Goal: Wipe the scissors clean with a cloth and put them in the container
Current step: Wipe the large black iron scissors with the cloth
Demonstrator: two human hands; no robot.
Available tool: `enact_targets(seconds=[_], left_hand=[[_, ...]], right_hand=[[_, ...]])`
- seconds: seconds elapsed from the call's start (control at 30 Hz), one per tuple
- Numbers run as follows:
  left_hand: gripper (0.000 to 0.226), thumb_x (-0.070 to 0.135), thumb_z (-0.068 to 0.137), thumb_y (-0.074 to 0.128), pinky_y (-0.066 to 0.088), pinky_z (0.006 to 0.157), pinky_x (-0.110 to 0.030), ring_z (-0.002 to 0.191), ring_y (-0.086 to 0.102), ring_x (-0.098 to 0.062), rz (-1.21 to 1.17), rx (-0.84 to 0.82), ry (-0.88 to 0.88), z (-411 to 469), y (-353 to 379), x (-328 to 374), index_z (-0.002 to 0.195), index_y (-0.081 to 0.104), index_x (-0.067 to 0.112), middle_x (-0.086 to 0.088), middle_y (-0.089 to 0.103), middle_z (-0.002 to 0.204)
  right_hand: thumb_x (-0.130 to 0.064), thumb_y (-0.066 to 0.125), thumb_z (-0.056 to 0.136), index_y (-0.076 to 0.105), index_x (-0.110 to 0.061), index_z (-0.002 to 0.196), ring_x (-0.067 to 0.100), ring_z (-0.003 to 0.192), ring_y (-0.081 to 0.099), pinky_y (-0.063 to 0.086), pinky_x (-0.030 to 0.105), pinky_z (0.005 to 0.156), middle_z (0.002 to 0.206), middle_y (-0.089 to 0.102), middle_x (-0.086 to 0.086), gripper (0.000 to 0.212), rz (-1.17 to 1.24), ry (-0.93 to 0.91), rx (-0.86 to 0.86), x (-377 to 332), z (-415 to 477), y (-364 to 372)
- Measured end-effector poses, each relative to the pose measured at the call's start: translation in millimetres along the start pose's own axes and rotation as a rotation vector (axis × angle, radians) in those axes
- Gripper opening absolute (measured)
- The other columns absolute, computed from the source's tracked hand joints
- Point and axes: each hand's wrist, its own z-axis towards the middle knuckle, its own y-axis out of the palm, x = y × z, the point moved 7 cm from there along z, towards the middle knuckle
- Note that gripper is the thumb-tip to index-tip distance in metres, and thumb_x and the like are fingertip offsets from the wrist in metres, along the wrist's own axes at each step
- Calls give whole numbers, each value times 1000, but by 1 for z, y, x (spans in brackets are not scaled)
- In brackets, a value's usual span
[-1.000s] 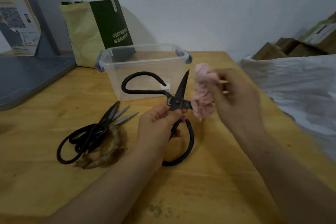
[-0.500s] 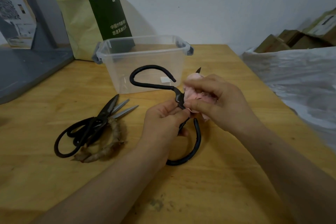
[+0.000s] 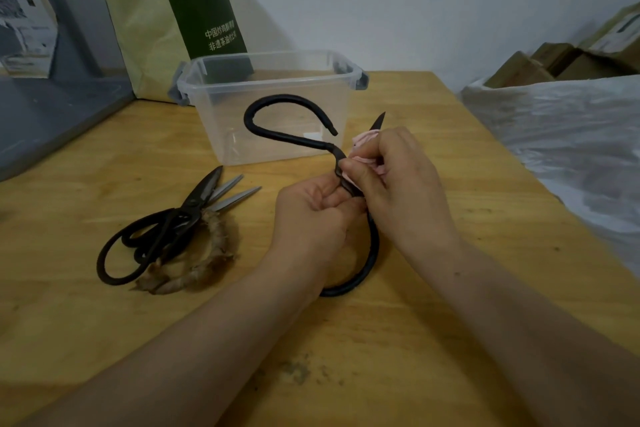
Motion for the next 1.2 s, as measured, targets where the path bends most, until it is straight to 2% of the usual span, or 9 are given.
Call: enact_targets(seconds=[0.1,0.3,0.4,0.57,0.7,0.8,1.0,1.1,1.2], left_hand=[[30,-18,85,51,39,45,-6,55,60,4,0,-10,14,-1,2,1,103,66,0,-4,71,86],[35,-21,85,49,39,45,-5,56,60,5,28,8,19,-1,4,2,110,64,-2,-7,70,91],[34,-17,84,54,41,48,-5,66,64,2,62,25,0,-1,3,3,110,66,1,-7,73,100],[29,-5,87,58,37,44,-13,87,69,-14,140,74,-70,-1,-4,-3,104,68,16,2,75,94],[26,-6,88,57,35,42,-14,83,68,-14,130,83,-86,-1,-7,-3,100,68,14,0,75,92],[26,-6,88,56,38,43,-12,74,65,-5,123,68,-59,-1,-7,-3,99,69,14,0,75,91],[34,-14,86,54,42,51,-4,78,67,-4,105,13,9,0,0,2,106,66,10,-4,73,99],[34,-14,85,55,42,51,-5,87,68,-11,110,14,20,0,1,2,103,66,12,-7,73,101],[31,-10,86,57,38,43,-11,91,70,-22,130,36,-23,-1,-1,0,99,67,16,-5,74,96]], right_hand=[[-22,59,91,49,-22,90,6,92,51,44,26,75,107,54,-4,10,-50,28,1,-3,0,1],[-22,57,92,46,-22,90,4,89,47,37,21,72,109,56,-2,12,-55,72,32,-1,1,-2],[-24,57,93,51,-18,92,5,91,51,39,19,74,109,59,-5,8,-25,136,72,6,4,-8],[-24,67,86,63,-20,90,10,93,59,50,33,83,101,65,-8,7,46,198,94,17,8,-16],[-27,78,74,64,-33,94,5,90,58,49,19,78,95,64,-9,25,215,220,16,20,6,-18],[-23,83,67,61,-29,82,-2,94,55,40,6,74,101,61,-4,27,200,172,-89,16,4,-3],[-11,82,69,59,-23,64,0,73,60,49,16,60,82,64,-9,27,393,299,26,27,6,-4],[-7,80,71,59,-23,63,7,85,66,56,23,73,82,66,-8,28,476,334,110,31,6,-8],[-14,79,74,56,-27,64,2,83,64,53,17,72,82,64,-13,29,355,308,145,30,8,-13]])
